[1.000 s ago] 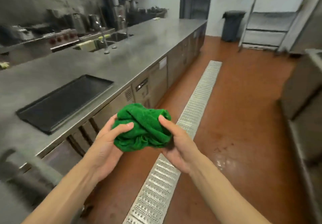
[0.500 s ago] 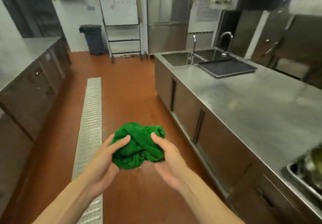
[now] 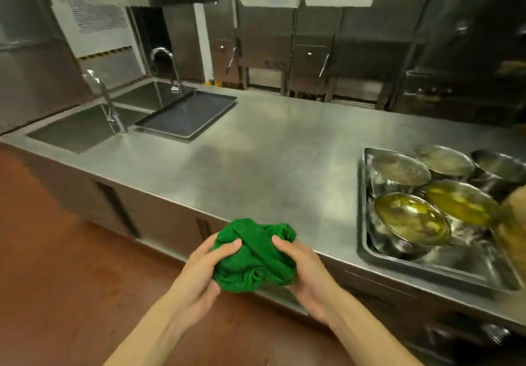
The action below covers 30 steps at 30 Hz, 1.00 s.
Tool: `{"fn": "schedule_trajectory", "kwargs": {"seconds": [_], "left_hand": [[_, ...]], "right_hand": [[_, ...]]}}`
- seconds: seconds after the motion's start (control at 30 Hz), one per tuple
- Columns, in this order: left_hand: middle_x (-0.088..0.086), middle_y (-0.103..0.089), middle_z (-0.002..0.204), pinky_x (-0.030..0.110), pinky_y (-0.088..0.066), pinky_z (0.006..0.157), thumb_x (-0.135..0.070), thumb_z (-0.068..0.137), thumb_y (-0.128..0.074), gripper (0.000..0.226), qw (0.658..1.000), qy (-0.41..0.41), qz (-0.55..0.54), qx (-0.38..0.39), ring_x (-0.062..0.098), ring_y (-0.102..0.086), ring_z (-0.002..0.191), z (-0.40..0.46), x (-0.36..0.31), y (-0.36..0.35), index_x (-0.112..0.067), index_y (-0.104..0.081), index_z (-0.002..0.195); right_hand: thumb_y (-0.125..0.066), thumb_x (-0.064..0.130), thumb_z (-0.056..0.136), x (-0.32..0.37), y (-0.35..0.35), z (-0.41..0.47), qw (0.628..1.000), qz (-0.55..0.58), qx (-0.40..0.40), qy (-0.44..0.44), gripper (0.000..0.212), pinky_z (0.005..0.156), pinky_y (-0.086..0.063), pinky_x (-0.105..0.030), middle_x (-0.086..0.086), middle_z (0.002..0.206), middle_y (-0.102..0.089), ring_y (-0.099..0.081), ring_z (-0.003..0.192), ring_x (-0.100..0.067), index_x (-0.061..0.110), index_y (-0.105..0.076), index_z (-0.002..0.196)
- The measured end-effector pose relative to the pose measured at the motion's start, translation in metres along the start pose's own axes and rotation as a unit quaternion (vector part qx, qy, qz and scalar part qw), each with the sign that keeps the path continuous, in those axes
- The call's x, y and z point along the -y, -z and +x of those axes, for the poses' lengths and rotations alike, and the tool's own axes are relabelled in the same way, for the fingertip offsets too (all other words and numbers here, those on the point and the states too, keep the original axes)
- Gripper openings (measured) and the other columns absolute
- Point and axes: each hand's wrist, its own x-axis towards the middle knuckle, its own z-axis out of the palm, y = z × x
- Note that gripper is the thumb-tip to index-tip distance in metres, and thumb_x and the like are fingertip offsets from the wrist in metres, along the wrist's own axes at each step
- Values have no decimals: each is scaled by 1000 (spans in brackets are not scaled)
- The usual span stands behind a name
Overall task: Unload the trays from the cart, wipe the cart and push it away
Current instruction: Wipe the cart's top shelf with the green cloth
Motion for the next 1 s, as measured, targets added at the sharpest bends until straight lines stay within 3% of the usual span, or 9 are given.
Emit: {"fn": "schedule_trajectory", "kwargs": {"seconds": [0.2,0.4,0.53,0.63,0.73,0.8,0.87,0.93,1.0], "left_hand": [[24,-64,123,56,-39,106,-18,89,-62,37,995,85,-2,48,37,-60,116,164,8,-4,-3,-61,123],[23,-64,122,55,-39,107,-20,86,-65,43,985,152,39,68,38,-60,116,287,-3,8,-3,-59,125],[23,-65,121,54,-41,106,-16,78,-74,53,983,147,84,63,38,-61,115,367,-16,24,-2,-57,126],[15,-68,119,46,-49,96,-18,79,-70,47,978,141,125,94,31,-64,110,427,-21,40,-6,-58,123],[9,-69,116,34,-54,86,-20,82,-70,40,961,117,218,126,23,-67,105,478,-15,53,-12,-60,121],[8,-68,115,30,-57,84,-18,85,-69,36,932,82,332,123,21,-66,104,502,-6,64,-14,-60,120],[6,-66,116,37,-57,88,-31,82,-72,40,901,57,409,130,20,-65,105,515,1,74,-20,-61,119],[4,-64,118,39,-56,89,-46,76,-72,48,878,43,456,143,18,-64,105,522,2,79,-27,-62,119],[5,-61,117,35,-56,88,-41,79,-72,44,860,27,485,155,17,-63,103,525,-1,75,-24,-63,119]], "right_hand": [[-63,21,91,6,54,122,993,26,-110,11,37,88,-57,-38,-16,117,-71,-67,109,-31,5,-63,124],[-66,25,91,11,73,222,985,23,-171,-11,34,84,-56,-39,-11,113,-73,-70,105,-28,12,-65,122],[-66,22,92,14,77,296,976,5,-217,1,30,83,-56,-36,-9,110,-75,-71,101,-25,12,-66,119],[-67,24,91,7,86,353,969,-27,-247,15,29,83,-57,-33,-7,111,-74,-71,101,-22,16,-66,119],[-69,28,90,-7,100,398,945,-136,-296,21,28,85,-55,-28,2,108,-71,-69,102,-17,19,-64,116],[-67,33,90,-19,112,416,893,-309,-327,15,34,89,-50,-28,8,111,-61,-61,105,-12,20,-58,120],[-62,39,91,-29,117,421,843,-417,-338,-11,53,98,-44,-33,1,122,-50,-49,117,-16,22,-45,138],[-57,40,94,-33,117,420,823,-455,-341,-15,55,100,-41,-33,-3,128,-46,-41,122,-18,27,-39,144],[-56,39,95,-34,116,420,820,-458,-345,-9,52,98,-40,-33,-5,130,-47,-42,122,-20,29,-40,143]]}}
